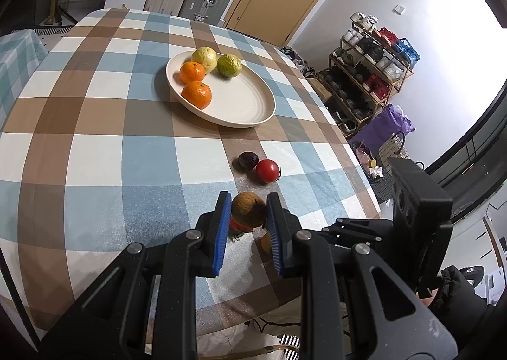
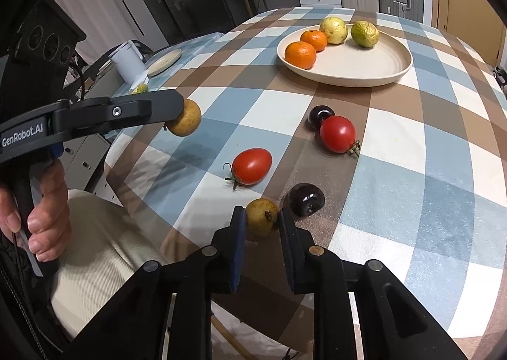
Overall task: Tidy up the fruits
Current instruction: 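Carry both kiwis onto the cream plate and open both grippers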
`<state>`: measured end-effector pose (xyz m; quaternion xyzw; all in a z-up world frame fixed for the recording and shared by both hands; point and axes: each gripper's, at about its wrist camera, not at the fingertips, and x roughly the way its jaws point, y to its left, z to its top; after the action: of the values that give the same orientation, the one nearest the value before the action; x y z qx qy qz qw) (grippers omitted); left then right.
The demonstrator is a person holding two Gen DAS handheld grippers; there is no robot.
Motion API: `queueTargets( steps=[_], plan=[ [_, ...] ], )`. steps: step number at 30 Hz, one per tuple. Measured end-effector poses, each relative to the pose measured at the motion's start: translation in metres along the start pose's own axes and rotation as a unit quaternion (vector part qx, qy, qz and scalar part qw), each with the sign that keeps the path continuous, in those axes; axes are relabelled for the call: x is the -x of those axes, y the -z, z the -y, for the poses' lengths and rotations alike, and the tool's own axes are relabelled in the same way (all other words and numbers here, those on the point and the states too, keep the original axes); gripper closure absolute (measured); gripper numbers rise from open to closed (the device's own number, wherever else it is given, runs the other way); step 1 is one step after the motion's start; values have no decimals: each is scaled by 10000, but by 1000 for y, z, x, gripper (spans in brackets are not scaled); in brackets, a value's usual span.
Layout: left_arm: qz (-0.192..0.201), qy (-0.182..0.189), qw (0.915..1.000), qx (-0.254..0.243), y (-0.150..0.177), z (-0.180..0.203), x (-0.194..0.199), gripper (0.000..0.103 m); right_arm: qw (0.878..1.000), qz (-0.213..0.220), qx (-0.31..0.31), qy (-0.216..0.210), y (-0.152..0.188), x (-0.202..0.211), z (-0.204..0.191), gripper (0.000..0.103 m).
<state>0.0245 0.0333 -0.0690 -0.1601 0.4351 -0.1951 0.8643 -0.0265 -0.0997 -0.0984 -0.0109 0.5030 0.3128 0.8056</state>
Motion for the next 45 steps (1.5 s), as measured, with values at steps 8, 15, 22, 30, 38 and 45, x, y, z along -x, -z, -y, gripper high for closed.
queueTargets(
  steps=[8, 15, 22, 30, 38, 45],
  plan=[
    [-4, -2, 10000, 3, 0, 0, 0, 83, 9995, -199, 243, 71, -1, -16, -14, 76],
    [-51, 18, 10000, -18, -4, 1, 2, 83, 9998, 18, 154, -77, -2, -1, -10, 77],
    [-81, -53, 9995, -286, -39, 13, -8, 83, 9952, 796, -353, -448, -20, 48, 17, 77],
    [-81, -131, 9985, -529, -123, 22, -50, 83, 9904, 1268, -430, -336, -73, 70, 66, 77],
    [-385, -65, 9978, -544, -191, 19, -135, 83, 9922, 1162, -441, -133, -143, 30, 125, 77],
    [-589, 307, 9976, -211, -223, 11, -189, 83, 9935, 948, -637, -8, -174, -15, 166, 77]
  ],
)
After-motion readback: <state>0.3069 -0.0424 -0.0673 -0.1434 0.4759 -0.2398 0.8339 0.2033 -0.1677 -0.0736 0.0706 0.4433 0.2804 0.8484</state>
